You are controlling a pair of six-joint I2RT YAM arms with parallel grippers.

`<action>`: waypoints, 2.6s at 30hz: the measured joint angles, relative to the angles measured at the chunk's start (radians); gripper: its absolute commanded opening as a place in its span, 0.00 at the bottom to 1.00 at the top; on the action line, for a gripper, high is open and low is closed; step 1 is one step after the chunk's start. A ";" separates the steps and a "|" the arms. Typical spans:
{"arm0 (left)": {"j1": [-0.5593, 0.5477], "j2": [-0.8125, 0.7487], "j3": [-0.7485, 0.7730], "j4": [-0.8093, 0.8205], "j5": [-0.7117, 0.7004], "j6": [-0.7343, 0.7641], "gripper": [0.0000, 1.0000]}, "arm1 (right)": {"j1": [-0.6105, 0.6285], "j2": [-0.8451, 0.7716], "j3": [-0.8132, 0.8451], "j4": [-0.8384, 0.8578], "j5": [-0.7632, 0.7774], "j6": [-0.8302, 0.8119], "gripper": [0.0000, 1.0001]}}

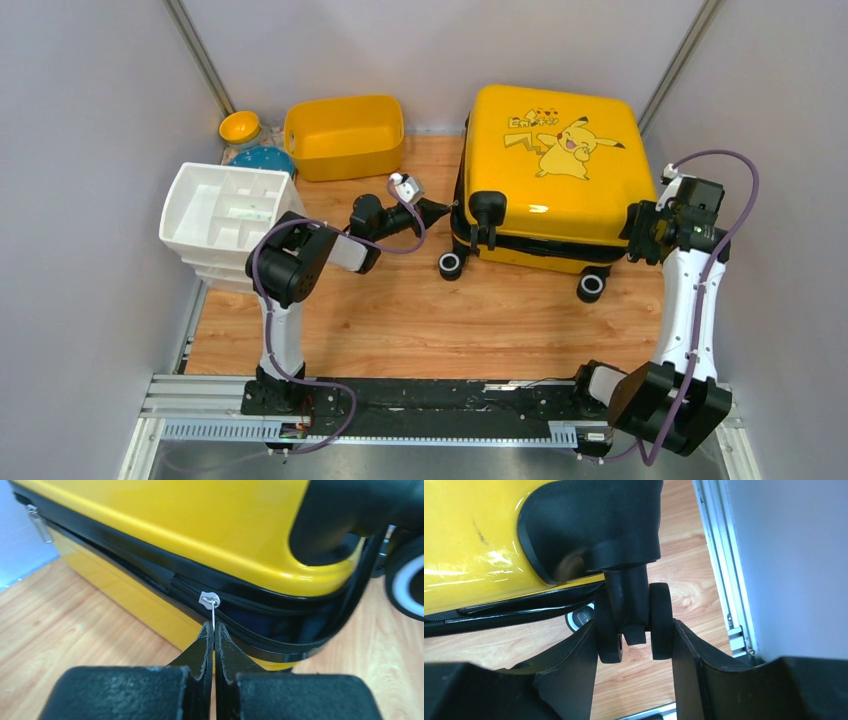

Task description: Open, take out, and arrange the luggage

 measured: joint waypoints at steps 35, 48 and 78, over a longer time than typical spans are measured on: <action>0.166 -0.216 0.201 -0.787 -0.069 -0.051 0.82 | -0.066 -0.034 0.183 -0.104 -0.474 0.031 0.74; 0.094 -0.404 0.203 -1.116 -0.027 0.026 0.84 | -0.267 0.225 0.396 -0.102 -0.464 0.062 0.66; -0.071 -0.666 -0.190 -0.915 -0.039 -0.013 0.82 | 0.238 0.010 -0.113 0.221 -0.645 0.301 0.57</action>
